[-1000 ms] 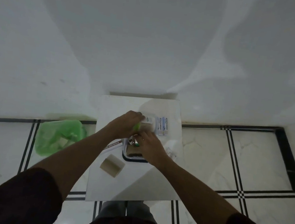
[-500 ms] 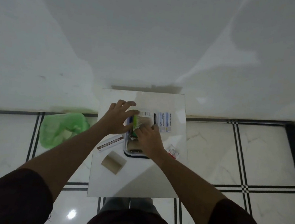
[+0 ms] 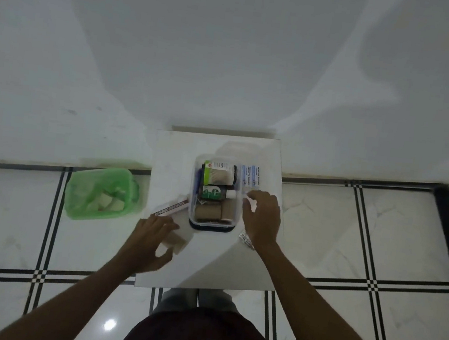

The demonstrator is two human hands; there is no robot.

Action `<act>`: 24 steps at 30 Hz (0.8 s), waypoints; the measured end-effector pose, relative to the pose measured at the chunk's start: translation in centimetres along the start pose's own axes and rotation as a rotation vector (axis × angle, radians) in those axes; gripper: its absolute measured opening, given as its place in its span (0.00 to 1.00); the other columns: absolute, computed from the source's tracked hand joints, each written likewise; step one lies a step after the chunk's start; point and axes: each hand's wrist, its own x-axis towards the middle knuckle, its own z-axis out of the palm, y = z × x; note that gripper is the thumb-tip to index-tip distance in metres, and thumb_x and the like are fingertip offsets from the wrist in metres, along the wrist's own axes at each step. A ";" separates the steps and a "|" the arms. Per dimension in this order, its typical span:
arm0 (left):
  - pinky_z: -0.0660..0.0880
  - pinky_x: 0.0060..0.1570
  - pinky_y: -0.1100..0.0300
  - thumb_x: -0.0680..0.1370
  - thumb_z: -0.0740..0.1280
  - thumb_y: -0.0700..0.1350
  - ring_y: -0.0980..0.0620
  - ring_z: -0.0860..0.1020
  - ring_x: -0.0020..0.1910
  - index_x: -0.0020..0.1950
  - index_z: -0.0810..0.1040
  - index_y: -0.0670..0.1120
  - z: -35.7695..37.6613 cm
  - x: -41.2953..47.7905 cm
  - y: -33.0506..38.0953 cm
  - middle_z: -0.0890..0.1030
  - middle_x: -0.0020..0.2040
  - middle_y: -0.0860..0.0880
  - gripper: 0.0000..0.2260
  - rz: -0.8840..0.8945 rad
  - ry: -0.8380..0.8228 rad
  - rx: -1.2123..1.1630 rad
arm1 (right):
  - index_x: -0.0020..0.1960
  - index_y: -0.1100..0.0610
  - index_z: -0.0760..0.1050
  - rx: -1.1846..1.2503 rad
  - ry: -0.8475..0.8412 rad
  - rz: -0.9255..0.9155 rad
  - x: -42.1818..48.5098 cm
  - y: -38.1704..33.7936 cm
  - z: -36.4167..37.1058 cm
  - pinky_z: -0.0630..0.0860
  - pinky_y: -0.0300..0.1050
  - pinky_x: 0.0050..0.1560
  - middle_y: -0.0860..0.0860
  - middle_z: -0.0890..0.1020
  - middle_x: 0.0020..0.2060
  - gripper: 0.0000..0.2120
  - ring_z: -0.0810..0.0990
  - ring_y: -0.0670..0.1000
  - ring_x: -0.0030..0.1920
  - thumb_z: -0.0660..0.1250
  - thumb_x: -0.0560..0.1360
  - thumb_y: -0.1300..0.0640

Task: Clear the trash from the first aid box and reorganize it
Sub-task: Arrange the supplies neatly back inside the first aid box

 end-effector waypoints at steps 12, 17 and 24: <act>0.80 0.45 0.53 0.60 0.76 0.38 0.43 0.79 0.53 0.59 0.75 0.42 3.7 -0.3 -1.5 0.80 0.56 0.43 0.28 -0.014 -0.222 0.235 | 0.63 0.64 0.67 0.069 -0.258 0.947 -4.9 4.0 1.1 0.73 0.52 0.58 0.60 0.76 0.59 0.33 0.74 0.61 0.61 0.78 0.65 0.51; 0.77 0.32 0.53 0.63 0.74 0.45 0.45 0.79 0.40 0.48 0.76 0.46 3.8 0.2 -0.8 0.79 0.43 0.47 0.16 0.013 -0.287 0.334 | 0.65 0.59 0.66 0.044 -0.287 1.011 -4.5 3.9 2.1 0.72 0.58 0.63 0.57 0.77 0.58 0.36 0.76 0.60 0.60 0.78 0.64 0.49; 0.77 0.40 0.57 0.68 0.69 0.55 0.51 0.77 0.47 0.55 0.76 0.50 -0.1 -1.3 0.1 0.80 0.50 0.52 0.19 -0.040 -0.071 -0.157 | 0.50 0.65 0.80 0.212 -0.316 0.949 -3.4 4.3 0.8 0.72 0.41 0.40 0.59 0.83 0.44 0.12 0.80 0.55 0.40 0.72 0.71 0.57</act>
